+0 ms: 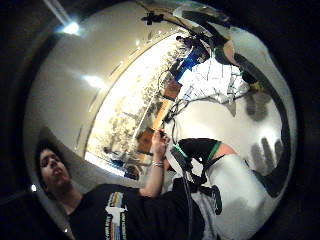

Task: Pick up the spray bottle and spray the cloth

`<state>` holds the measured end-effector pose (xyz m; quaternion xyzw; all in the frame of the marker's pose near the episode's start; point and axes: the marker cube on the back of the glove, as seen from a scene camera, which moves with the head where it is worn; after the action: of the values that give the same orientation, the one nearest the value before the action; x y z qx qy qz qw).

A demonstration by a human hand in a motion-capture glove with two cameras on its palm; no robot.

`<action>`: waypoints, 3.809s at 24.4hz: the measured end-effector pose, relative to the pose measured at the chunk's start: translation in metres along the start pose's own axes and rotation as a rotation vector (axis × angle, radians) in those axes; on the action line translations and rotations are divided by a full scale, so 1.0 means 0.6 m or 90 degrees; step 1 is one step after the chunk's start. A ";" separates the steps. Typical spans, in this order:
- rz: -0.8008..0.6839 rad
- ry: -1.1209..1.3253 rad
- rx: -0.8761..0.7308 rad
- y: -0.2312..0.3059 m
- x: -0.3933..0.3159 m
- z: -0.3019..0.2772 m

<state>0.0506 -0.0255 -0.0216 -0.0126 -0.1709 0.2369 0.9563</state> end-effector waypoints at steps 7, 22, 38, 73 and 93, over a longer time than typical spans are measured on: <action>0.090 -0.206 0.024 -0.005 0.013 -0.006; 0.134 -0.191 0.088 -0.088 0.030 0.013; 0.148 -0.173 0.144 -0.194 0.065 0.037; 0.133 -0.131 0.107 -0.187 0.072 0.035; 0.151 -0.129 0.093 -0.206 0.083 0.046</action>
<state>0.1382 -0.1143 0.0332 0.0607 -0.2461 0.3600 0.8979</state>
